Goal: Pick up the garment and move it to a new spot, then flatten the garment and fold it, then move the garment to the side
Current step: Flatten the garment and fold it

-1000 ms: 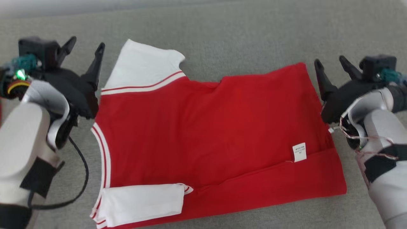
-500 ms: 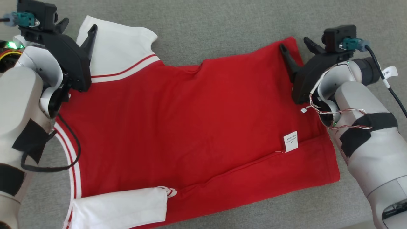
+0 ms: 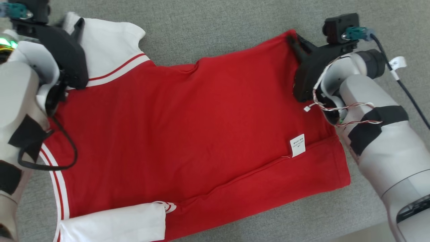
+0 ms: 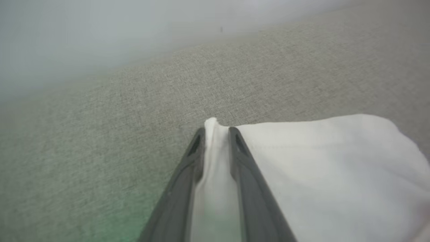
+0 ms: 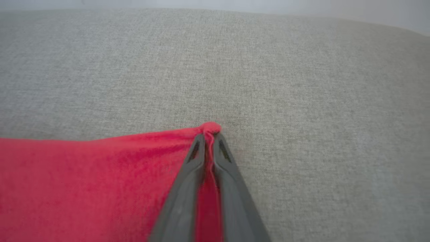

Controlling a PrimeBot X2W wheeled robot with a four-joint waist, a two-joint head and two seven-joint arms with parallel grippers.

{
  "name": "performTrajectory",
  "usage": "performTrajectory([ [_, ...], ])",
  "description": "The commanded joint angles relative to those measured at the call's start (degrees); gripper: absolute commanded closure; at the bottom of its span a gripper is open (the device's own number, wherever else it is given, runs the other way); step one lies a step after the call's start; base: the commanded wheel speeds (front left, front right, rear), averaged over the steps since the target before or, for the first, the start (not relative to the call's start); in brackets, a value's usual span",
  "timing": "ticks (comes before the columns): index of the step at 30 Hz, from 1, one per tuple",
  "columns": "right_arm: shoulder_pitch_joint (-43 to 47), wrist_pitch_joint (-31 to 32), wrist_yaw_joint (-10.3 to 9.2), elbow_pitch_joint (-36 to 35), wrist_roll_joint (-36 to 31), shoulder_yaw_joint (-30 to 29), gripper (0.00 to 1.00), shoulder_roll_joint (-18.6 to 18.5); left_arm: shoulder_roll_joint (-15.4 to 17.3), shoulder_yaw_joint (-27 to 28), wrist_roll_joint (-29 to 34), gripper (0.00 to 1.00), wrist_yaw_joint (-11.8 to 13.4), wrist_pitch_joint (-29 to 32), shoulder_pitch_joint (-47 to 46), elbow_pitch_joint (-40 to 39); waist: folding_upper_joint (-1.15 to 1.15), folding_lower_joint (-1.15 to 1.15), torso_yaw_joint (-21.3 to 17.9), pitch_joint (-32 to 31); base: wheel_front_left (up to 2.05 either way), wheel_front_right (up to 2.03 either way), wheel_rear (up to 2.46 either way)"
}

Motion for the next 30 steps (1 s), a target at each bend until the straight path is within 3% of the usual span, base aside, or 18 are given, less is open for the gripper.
performTrajectory([
  [1,0.2,-0.5,-0.16,0.5,0.5,0.2,1.00,-0.8,-0.1,-0.4,-0.7,1.00,0.1,-0.3,0.5,0.1,-0.01,0.00,0.4,-0.3,0.00,0.00,0.00],
  [9,1.3,-8.3,-0.16,2.7,2.9,2.0,1.00,-4.6,-0.7,-2.7,-4.6,1.00,0.1,-10.3,0.3,-4.0,-0.01,0.00,4.4,-4.4,0.00,0.00,0.00],
  [22,8.7,-16.6,-0.16,1.2,6.1,5.2,1.00,-9.0,0.9,-3.2,-10.5,1.00,0.1,-22.4,12.9,-17.5,-0.01,0.00,10.2,-10.9,0.00,0.00,0.00],
  [30,16.1,-17.3,-0.16,-6.4,5.3,1.8,1.00,-13.1,1.9,-1.3,-10.4,1.00,4.8,-24.2,26.3,-32.5,-0.01,0.00,12.4,-13.7,0.00,0.00,0.00],
])
